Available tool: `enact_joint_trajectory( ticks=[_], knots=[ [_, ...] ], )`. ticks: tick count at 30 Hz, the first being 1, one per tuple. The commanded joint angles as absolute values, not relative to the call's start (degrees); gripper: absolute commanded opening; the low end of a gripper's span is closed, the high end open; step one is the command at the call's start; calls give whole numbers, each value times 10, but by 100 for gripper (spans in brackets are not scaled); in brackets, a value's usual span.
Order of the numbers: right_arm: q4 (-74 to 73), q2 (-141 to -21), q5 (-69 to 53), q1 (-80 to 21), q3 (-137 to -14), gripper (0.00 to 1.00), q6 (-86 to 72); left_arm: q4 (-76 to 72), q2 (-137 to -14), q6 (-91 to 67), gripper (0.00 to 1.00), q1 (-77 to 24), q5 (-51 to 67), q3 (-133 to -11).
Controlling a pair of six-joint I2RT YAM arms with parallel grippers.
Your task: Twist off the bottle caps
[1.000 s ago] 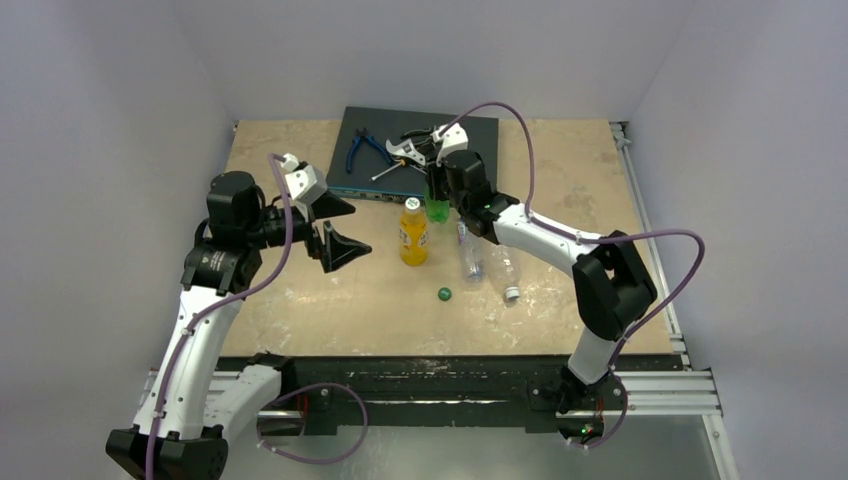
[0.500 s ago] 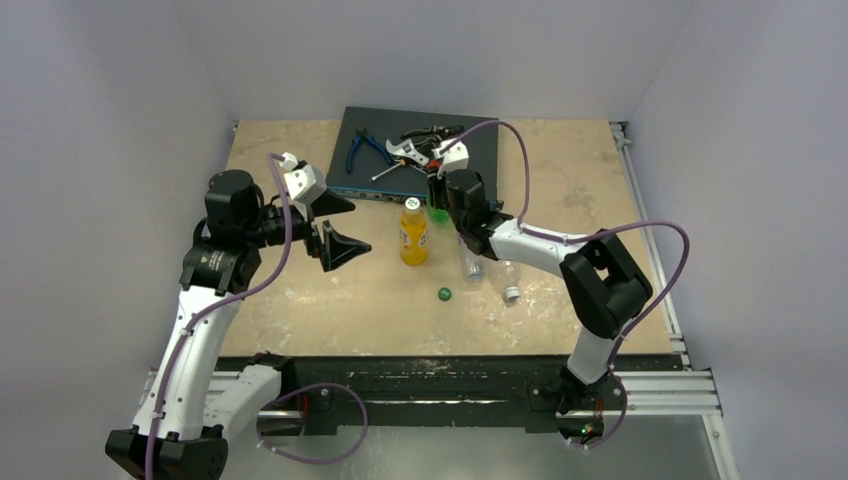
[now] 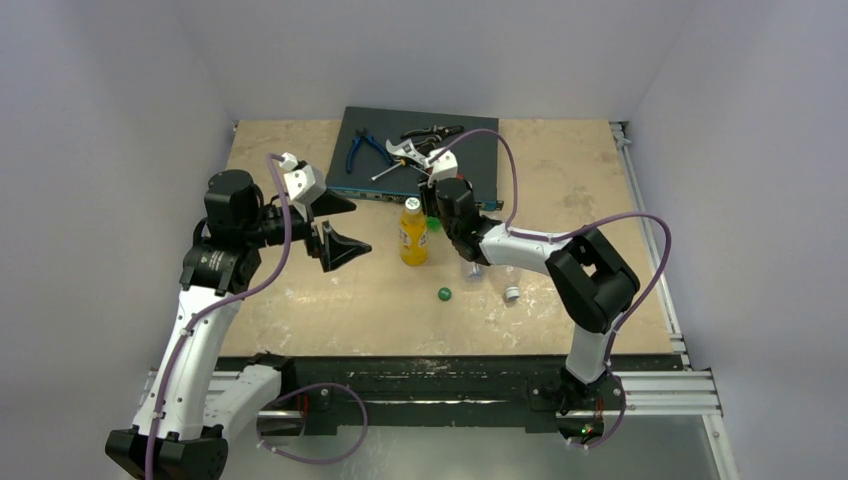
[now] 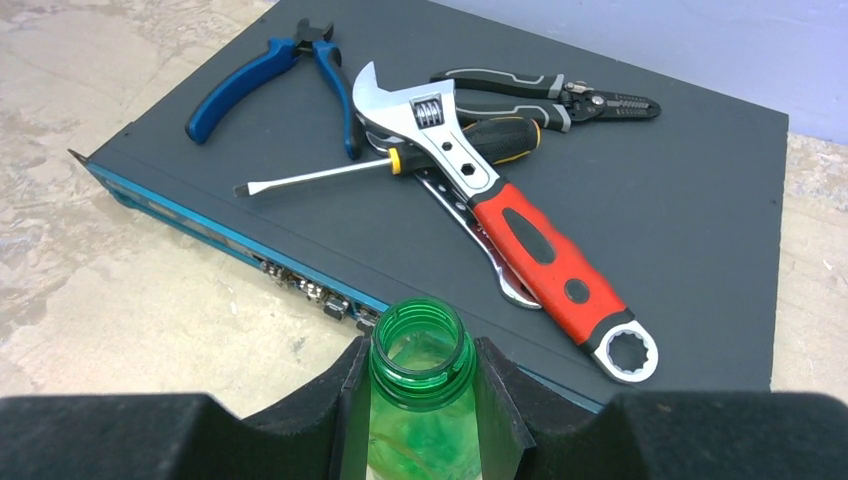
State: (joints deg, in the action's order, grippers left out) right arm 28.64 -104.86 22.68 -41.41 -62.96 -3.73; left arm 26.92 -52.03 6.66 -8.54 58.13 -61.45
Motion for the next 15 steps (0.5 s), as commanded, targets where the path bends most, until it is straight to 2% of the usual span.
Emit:
enact_joint_trajectory(
  ticks=[1,4,15],
  knots=[
    [309,-1035,238,-415,-627,44,-39,245,-514,70,100,-86,596,-629],
    [305,-1029,237,-415,-626,54,-41,242,-515,67,100,-86,598,-629],
    [289,-1008,219,-415,-629,61,-52,235,-511,67,100,-86,612,-624]
  ],
)
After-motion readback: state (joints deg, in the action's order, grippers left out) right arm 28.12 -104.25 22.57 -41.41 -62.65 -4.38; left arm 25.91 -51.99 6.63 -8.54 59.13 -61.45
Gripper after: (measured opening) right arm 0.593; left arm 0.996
